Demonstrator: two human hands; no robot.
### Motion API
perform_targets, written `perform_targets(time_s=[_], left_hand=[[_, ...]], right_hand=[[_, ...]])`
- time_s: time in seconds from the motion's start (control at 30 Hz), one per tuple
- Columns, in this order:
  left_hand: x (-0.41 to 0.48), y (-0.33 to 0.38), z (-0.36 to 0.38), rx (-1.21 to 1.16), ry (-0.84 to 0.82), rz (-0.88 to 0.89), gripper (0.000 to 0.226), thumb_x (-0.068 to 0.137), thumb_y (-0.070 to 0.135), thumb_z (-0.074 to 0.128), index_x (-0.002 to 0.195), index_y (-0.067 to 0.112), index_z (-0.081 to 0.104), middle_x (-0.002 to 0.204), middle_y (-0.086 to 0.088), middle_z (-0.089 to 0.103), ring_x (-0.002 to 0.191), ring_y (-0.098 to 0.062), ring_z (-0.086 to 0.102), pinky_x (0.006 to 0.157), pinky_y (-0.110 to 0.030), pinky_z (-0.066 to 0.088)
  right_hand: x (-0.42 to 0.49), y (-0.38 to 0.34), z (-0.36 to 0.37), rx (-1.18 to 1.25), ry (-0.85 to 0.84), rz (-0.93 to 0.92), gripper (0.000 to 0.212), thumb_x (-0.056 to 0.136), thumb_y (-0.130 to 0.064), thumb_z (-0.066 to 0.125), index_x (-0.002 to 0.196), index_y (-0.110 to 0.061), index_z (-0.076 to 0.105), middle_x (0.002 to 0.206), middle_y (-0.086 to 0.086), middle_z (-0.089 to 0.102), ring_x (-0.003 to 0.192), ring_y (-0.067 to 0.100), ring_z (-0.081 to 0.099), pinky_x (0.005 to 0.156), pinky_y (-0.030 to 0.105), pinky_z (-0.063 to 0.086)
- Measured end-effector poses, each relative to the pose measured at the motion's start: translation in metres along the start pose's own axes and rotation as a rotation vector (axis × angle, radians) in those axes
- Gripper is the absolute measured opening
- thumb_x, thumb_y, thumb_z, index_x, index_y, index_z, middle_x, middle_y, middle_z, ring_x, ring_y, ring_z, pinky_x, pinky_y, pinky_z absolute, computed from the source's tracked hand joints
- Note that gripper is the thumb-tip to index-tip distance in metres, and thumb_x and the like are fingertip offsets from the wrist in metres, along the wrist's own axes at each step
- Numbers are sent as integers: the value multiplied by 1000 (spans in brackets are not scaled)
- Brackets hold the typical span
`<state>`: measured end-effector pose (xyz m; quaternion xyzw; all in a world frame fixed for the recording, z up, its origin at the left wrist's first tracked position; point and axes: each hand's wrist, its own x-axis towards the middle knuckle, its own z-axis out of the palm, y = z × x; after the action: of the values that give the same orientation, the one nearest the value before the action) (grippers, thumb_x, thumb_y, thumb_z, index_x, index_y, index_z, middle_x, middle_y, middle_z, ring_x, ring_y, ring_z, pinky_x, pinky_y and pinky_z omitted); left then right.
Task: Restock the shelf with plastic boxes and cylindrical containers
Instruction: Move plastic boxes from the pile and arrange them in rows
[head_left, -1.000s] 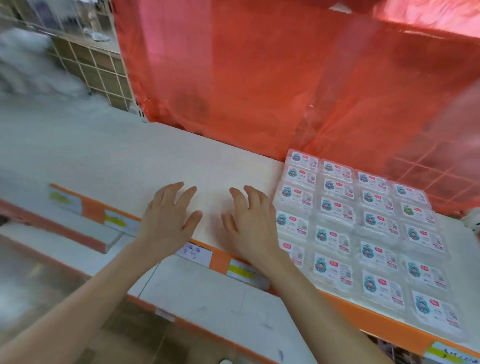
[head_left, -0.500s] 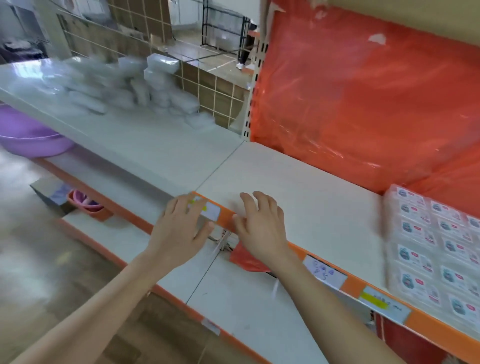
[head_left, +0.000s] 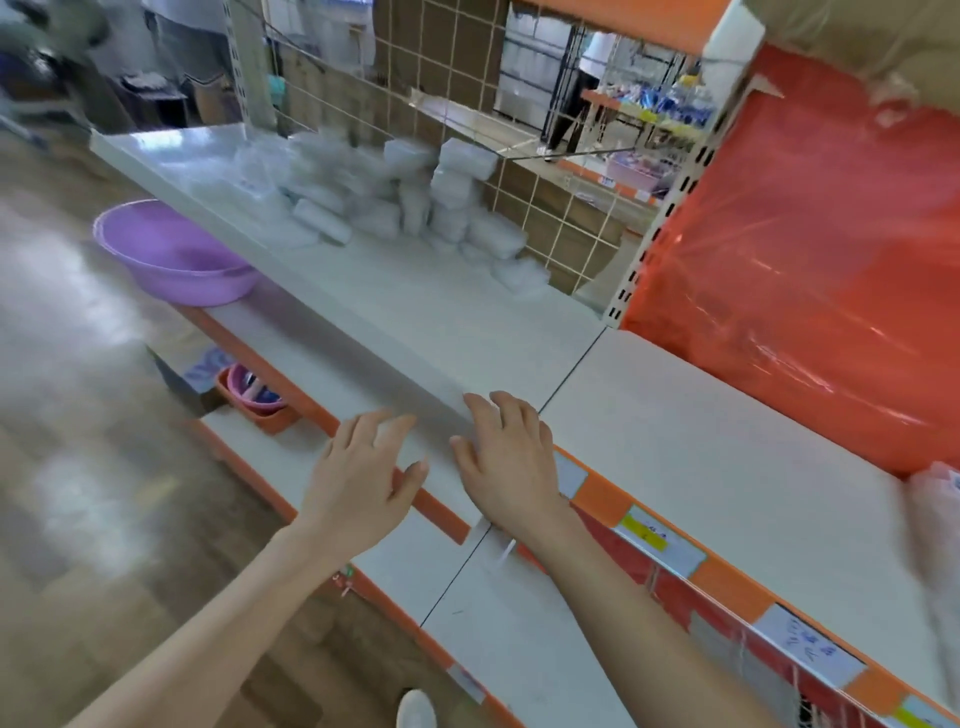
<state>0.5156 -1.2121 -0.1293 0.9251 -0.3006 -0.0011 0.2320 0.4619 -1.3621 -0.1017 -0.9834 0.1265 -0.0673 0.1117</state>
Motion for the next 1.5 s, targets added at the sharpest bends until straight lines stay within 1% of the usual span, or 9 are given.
perform_targets(time_s=[0.17,0.3,0.4,0.57,0.73,0.97,1.17,1.33,1.5], left_hand=[[25,-30,-1,14,-10,-44,53,92,44,40,140,21,35,146,-4,34,135,-23,27,108,-35,27],[59,-54,-12,35,29,-70,50,91,40,46,136,19,41,142,-7,39,132,-26,33,105,-39,32],[89,-67,-21,36,53,-75,49,91,37,49,135,17,42,142,-7,40,131,-28,33,103,-41,33],[141,-78,-28,54,78,-57,53,93,39,46,140,17,36,145,-7,36,134,-25,27,106,-37,28],[171,-86,-25,46,81,-46,54,93,41,43,141,18,33,146,-5,32,135,-22,24,107,-31,24],[201,-112,-29,30,86,-42,53,93,40,44,140,18,35,145,-6,34,135,-22,26,107,-32,25],[227,-153,-50,45,91,-27,51,91,35,51,136,12,43,139,-12,42,131,-29,33,105,-38,29],[252,-198,-72,69,81,-10,51,91,37,50,136,14,43,141,-10,40,131,-28,32,103,-39,31],[280,-236,-88,76,58,28,51,91,39,47,136,17,41,143,-7,37,133,-26,30,104,-39,31]], right_hand=[[41,-15,15,29,-21,-32,46,95,-33,39,138,-18,34,142,8,31,130,26,23,104,40,21],[90,-25,23,42,-27,-78,48,95,-35,38,140,-19,31,146,7,27,133,26,21,105,42,20],[127,-32,23,51,-14,-92,48,96,-36,37,140,-20,31,147,8,27,134,27,21,106,42,21],[176,-30,23,50,-20,-89,48,95,-36,36,141,-20,30,148,8,26,135,27,21,106,42,21],[206,-25,26,18,-48,-94,47,95,-35,37,139,-20,31,146,7,27,133,27,23,105,42,23],[238,-36,36,-2,-67,-113,45,94,-35,38,136,-20,34,142,8,31,131,27,25,102,41,25],[275,-65,50,-15,-62,-99,43,94,-34,40,134,-19,36,140,7,34,129,27,28,101,42,26],[320,-97,56,-3,-19,-56,39,94,-34,40,129,-17,41,136,7,37,126,27,30,100,41,27],[360,-122,69,8,-33,-3,43,90,-26,43,132,-17,38,136,5,39,126,26,32,101,39,27]])
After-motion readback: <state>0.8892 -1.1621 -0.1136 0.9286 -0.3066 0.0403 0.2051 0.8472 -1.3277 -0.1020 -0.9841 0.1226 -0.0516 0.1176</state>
